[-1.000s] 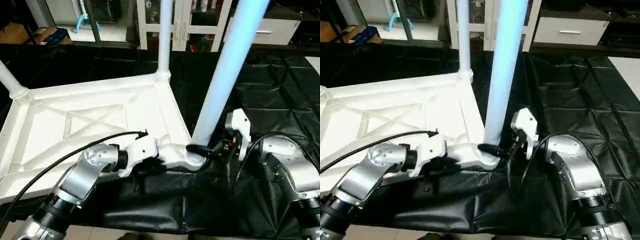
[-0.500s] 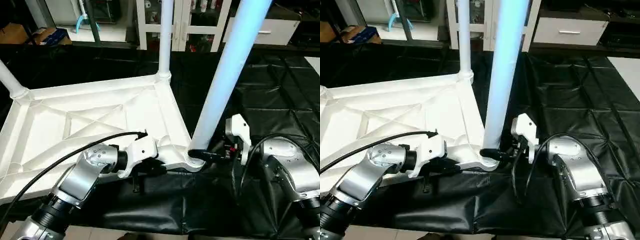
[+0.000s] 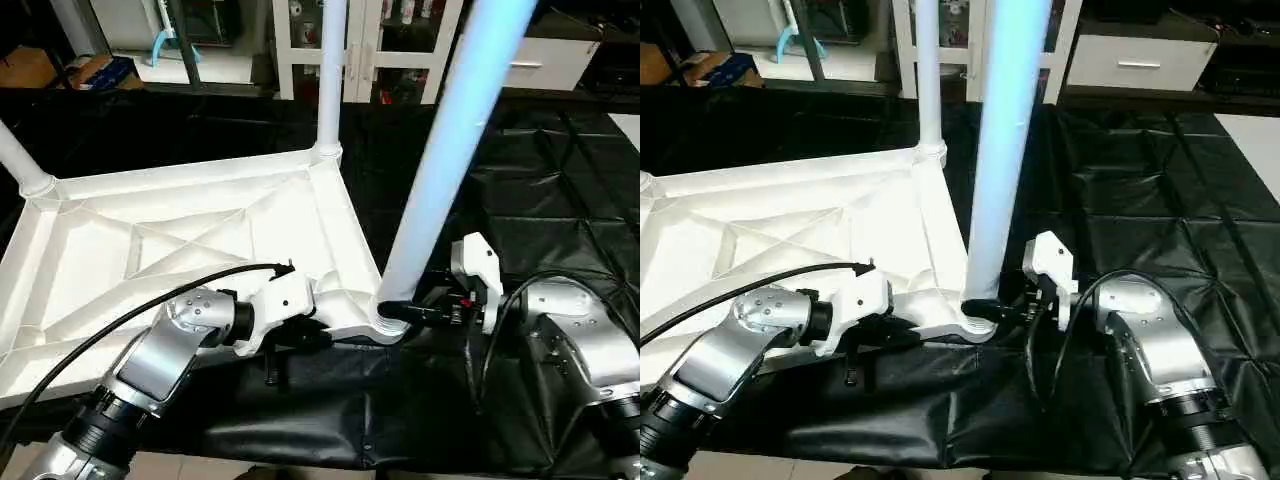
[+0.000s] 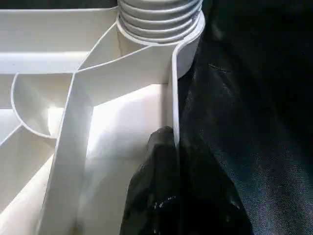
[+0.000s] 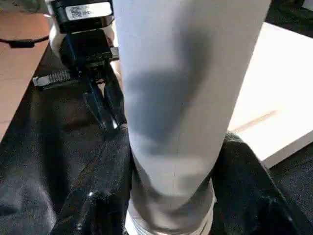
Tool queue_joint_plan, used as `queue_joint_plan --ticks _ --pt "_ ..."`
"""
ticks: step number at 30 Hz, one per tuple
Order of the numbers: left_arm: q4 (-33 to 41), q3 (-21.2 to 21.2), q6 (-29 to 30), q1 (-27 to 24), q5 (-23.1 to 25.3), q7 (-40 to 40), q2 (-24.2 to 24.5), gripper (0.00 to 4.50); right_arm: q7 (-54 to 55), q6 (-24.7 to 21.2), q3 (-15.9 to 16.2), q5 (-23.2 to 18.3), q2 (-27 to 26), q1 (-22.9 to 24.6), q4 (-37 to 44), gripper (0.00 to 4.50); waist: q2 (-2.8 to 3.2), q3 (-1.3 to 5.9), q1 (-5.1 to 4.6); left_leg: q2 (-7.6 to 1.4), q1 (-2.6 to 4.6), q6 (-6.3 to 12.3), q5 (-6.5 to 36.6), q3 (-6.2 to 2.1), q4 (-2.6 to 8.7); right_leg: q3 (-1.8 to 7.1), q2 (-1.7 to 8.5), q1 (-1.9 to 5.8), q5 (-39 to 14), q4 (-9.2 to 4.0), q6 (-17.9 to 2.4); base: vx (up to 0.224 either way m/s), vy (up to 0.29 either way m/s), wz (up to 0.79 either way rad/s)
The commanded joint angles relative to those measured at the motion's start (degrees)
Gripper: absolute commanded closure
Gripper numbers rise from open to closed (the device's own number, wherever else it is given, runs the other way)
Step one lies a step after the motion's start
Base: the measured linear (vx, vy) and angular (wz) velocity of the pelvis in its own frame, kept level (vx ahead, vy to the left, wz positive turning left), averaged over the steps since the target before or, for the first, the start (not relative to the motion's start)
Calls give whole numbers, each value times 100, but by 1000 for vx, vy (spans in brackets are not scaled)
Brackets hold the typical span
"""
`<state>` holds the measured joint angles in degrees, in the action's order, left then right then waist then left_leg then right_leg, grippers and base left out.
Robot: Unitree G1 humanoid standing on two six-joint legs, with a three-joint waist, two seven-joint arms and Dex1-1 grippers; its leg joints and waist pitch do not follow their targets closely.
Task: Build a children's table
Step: Rotate leg to tighten
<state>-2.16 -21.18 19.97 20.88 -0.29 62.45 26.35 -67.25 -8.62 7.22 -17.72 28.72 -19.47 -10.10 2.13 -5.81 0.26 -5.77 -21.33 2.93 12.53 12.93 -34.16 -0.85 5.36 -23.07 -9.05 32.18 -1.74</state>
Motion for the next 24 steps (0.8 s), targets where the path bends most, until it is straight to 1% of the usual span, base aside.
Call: queue_joint_plan --ticks 1,2,3,4,5,6,7,8,9,10,11,12,13,14,15,16,17,18,19,20,21,22,24 --pt "-6 -232 48 -83 -78 110 -65 450 310 -129 24 124 -97 82 -169 262 -73 349 10 -749 141 552 841 -382 497 198 404 191 -863 -231 -1552 0 0 0" --pt "-24 -221 56 -70 -52 43 -92 450 501 -175 9 187 -161 79 -220 262 -67 340 1 -751 147 480 990 -385 512 201 402 180 -1044 -250 -1520 0 0 0" --pt "-78 -194 78 -35 -20 -77 -158 450 851 -241 0 323 -276 74 -303 262 -75 327 -20 -753 134 392 1148 -399 529 204 406 184 -1258 -270 -1473 0 0 0" --pt "-78 -194 78 -35 -20 -77 -158 450 851 -241 0 323 -276 74 -303 262 -75 316 -26 -749 129 337 1236 -406 539 203 406 177 -1400 -281 -1431 0 0 0" --pt "-146 -173 82 4 17 -193 -224 450 1181 -299 -15 442 -392 68 -378 262 -83 306 -42 -749 147 199 1511 -418 560 203 405 165 -1775 -315 -1340 0 0 0" --pt "-199 -168 72 34 51 -266 -264 450 1408 -356 -45 495 -478 63 -415 262 -72 297 -53 -746 174 40 1752 -428 572 210 401 130 -2064 -339 -1242 0 0 0" --pt "-392 -168 56 138 168 -491 -389 450 2207 -571 -174 637 -807 63 -495 262 -84 289 -73 -742 171 -32 1859 -434 578 215 394 117 -2190 -352 -1198 0 0 0" --pt "-556 -177 34 224 274 -670 -477 450 2746 -696 -264 730 -1044 73 -520 262 -71 283 -96 -723 200 -212 2071 -442 591 214 370 75 -2418 -371 -1079 0 0 0" --pt "-709 -172 7 305 359 -845 -566 450 3168 -789 -324 807 -1241 91 -527 262 -59 289 -143 -701 174 -368 2305 -475 605 205 369 66 -2622 -372 -963 -58 4 -8" --pt "-749 -169 6 331 370 -880 -595 450 3290 -807 -335 833 -1306 95 -529 262 -65 275 -159 -704 163 -437 2442 -495 623 199 369 61 -2741 -383 -885 -58 4 -8" --pt "-898 -160 7 433 407 -1015 -712 450 3768 -869 -375 933 -1563 112 -539 262 -47 265 -189 -699 182 -573 2716 -515 638 193 357 17 -2920 -399 -767 -53 15 -10" --pt "-1008 -154 -2 529 434 -1138 -817 450 4190 -935 -399 1010 -1817 95 -581 262 32 285 -201 -688 206 -699 2984 -548 649 178 352 21 -2941 -393 -687 0 0 0" --pt "-1017 -154 -1 537 437 -1149 -826 450 4240 -934 -405 1020 -1842 91 -590 262 -2 264 -230 -683 195 -728 3110 -539 663 171 337 2 -2973 -417 -643 -67 28 -16" --pt "-1054 -157 3 569 448 -1189 -861 450 4426 -930 -427 1060 -1934 73 -626 262 -1 275 -239 -676 203 -772 3297 -558 673 157 332 1 -2975 -420 -587 0 0 0" --pt "-1117 -178 14 627 480 -1254 -923 450 4764 -926 -469 1122 -2107 37 -695 262 9 274 -243 -673 219 -772 3415 -566 678 156 338 -8 -2986 -428 -555 0 0 0" --pt "-1172 -196 18 675 516 -1317 -978 450 5021 -894 -469 1212 -2227 17 -739 262 19 270 -250 -672 230 -777 3454 -557 679 161 337 -34 -3000 -444 -551 0 0 0" --pt "-1225 -210 36 727 539 -1381 -1052 450 5254 -829 -449 1292 -2360 -11 -810 262 30 252 -271 -656 258 -802 3596 -552 674 149 317 -79 -3114 -481 -508 -52 5 -3" --pt "-1256 -220 46 758 557 -1422 -1098 450 5378 -777 -417 1355 -2433 -30 -856 262 25 244 -300 -646 279 -805 3768 -561 678 111 301 -86 -3241 -505 -431 0 0 0" --pt "-1301 -222 24 779 587 -1453 -1137 450 5518 -701 -406 1444 -2492 -49 -894 262 46 256 -309 -647 294 -808 3820 -562 685 105 295 -85 -3222 -505 -414 0 0 0" --pt "-1356 -221 -7 798 611 -1477 -1169 450 5641 -671 -405 1506 -2538 -58 -904 262 61 243 -348 -658 279 -841 3975 -579 733 62 267 -63 -3049 -495 -392 0 0 0" --pt "-1392 -220 -35 803 628 -1486 -1185 450 5578 -602 -394 1464 -2587 -91 -923 262 58 241 -357 -660 271 -846 4032 -582 746 52 266 -56 -3014 -490 -385 0 0 0" --pt "-1406 -219 -53 799 639 -1489 -1192 450 5462 -538 -389 1382 -2632 -116 -917 263 67 241 -358 -663 278 -860 4091 -584 754 47 265 -59 -2981 -483 -384 0 0 0" --pt "-1416 -217 -65 793 642 -1492 -1194 450 5365 -467 -365 1324 -2653 -129 -890 263 74 232 -364 -658 293 -867 4170 -567 761 56 269 -82 -2896 -493 -389 0 0 0"
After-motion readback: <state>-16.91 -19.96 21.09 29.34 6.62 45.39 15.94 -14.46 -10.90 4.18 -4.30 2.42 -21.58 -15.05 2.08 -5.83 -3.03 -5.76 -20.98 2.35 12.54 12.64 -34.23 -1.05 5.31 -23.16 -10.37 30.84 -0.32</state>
